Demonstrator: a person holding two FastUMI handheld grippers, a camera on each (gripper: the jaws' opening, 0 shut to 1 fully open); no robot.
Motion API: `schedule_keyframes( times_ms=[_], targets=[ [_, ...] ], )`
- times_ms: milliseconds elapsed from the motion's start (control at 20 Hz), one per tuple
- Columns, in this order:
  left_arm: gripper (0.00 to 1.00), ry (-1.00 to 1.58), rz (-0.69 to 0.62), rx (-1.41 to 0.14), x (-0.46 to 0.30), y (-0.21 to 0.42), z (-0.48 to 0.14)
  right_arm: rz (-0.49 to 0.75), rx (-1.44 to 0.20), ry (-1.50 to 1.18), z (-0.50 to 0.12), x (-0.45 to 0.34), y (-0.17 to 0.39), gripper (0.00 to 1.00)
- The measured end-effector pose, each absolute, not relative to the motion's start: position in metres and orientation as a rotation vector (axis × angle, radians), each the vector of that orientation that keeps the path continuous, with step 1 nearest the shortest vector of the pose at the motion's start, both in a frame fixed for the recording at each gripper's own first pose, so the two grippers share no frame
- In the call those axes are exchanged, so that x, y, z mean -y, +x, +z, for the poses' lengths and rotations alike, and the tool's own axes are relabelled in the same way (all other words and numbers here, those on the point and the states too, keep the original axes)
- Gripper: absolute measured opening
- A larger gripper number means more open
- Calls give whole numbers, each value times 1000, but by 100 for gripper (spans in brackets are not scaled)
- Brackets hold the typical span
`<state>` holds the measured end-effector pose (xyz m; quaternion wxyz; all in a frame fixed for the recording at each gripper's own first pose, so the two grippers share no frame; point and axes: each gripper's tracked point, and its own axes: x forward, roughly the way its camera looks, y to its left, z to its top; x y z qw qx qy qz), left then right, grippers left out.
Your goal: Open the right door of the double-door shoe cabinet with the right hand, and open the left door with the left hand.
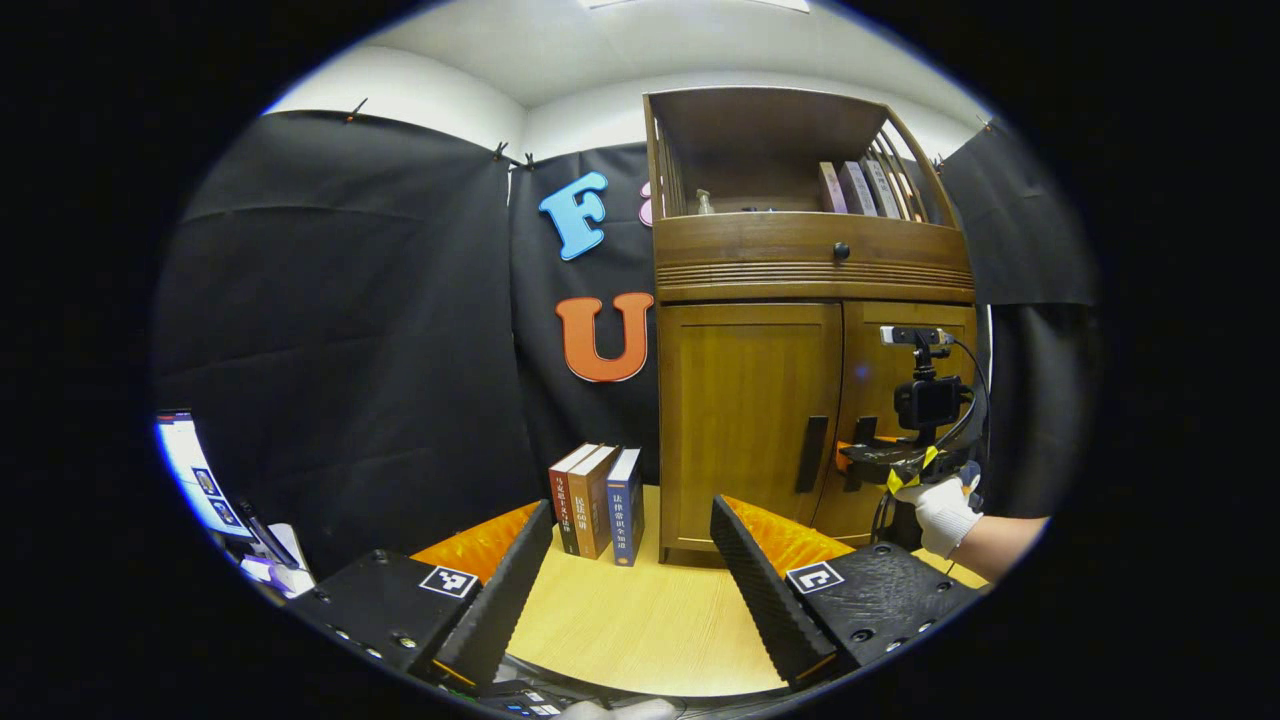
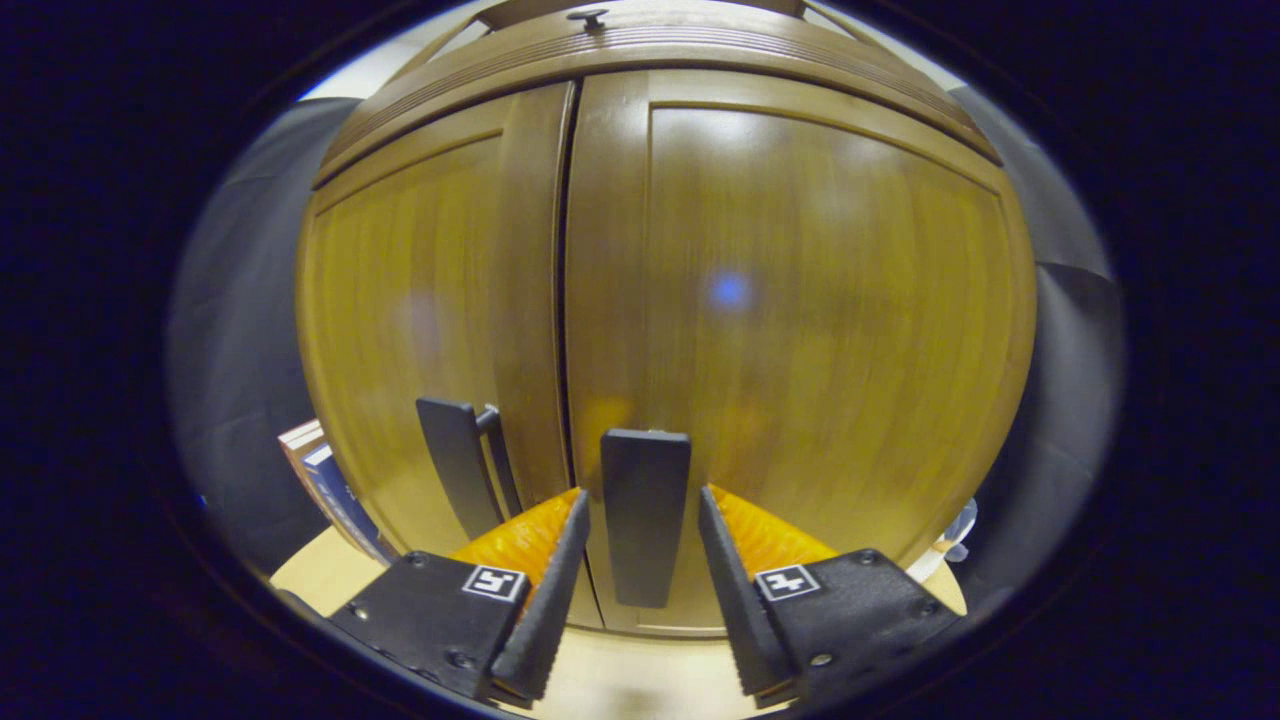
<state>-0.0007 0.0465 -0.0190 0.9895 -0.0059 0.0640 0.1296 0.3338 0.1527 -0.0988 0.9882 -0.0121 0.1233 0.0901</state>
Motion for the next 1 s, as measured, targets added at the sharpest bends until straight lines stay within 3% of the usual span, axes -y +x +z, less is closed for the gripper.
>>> schedule_keyframes(
  times_ms=[100, 150, 600, 900, 950, 1000],
  targets=[
    [96, -8, 264, -121, -49, -3, -17, 168, -246, -3, -99, -154, 334, 52],
    [96, -9, 267, -118, -51, -5, -17, 167, -238, -7, -100, -153, 340, 38],
    [96, -16, 266, -100, -63, -21, -21, 235, -290, -8, -100, -155, 328, 29],
    [100, -17, 234, -89, -63, -25, -22, 264, -288, -39, -96, -152, 326, 29],
    [96, -16, 225, -88, -60, -28, -22, 265, -286, -42, -96, -152, 326, 31],
    [100, -15, 216, -86, -58, -30, -22, 267, -285, -45, -95, -152, 327, 29]
  ],
)
